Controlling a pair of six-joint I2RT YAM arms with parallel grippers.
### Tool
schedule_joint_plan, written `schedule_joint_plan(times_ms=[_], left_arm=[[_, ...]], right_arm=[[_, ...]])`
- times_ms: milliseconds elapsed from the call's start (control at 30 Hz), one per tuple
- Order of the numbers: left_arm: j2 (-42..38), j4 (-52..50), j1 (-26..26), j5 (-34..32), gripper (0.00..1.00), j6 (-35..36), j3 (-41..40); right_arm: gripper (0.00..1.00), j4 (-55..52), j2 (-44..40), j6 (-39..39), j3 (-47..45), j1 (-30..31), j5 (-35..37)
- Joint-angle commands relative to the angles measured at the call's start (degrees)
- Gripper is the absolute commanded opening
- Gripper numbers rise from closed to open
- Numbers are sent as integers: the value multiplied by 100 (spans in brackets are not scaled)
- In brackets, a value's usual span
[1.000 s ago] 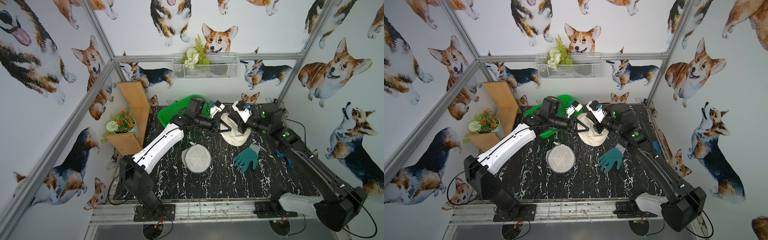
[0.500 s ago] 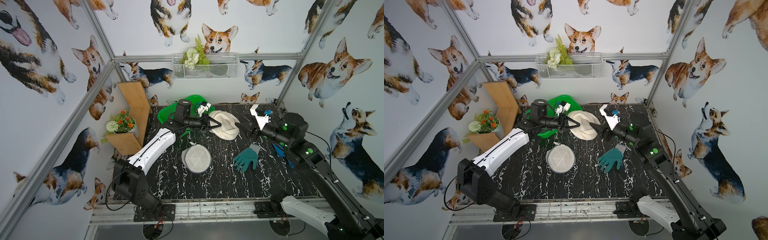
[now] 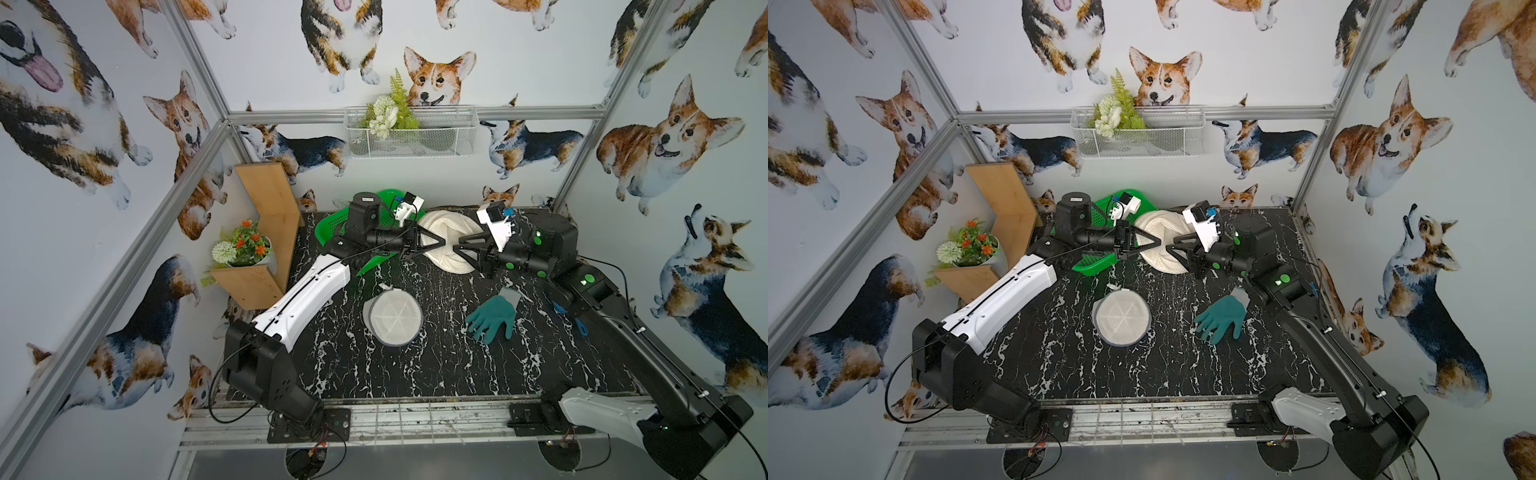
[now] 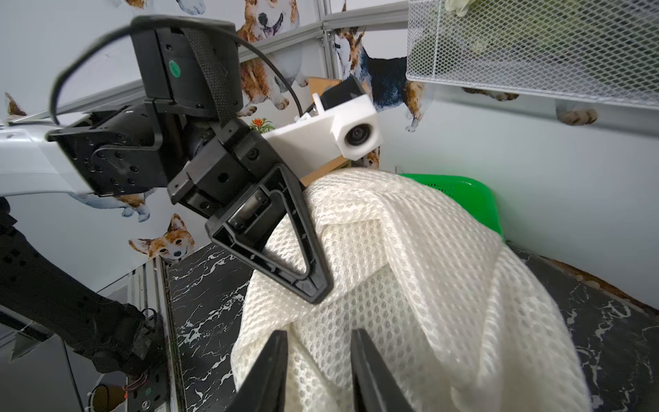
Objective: Turn the laundry bag inside out
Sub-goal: Turn over the laundry bag.
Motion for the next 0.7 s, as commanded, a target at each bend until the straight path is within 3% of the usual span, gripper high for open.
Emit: schedule_joint_plan(times_ms=[0, 167, 367, 500, 600, 667], left_arm=[[-11, 239, 6, 117, 0, 93, 91], [35, 538, -2, 170, 0, -137, 128], [77, 715, -31, 207, 0, -283, 134], [130, 937, -67, 203, 0, -461, 161], [149, 939, -68, 202, 0, -470, 180], [149, 905, -59, 133, 0, -446, 195]], right_arm=[[39, -233, 182, 124, 87, 11, 99], [45, -230, 256, -73, 17, 48, 252], [39, -63, 424, -96, 61, 141, 420], [23, 148, 501, 15, 52, 238, 421], [0, 387, 443, 242, -33, 246, 497], [0, 497, 364, 427, -103, 241, 555]])
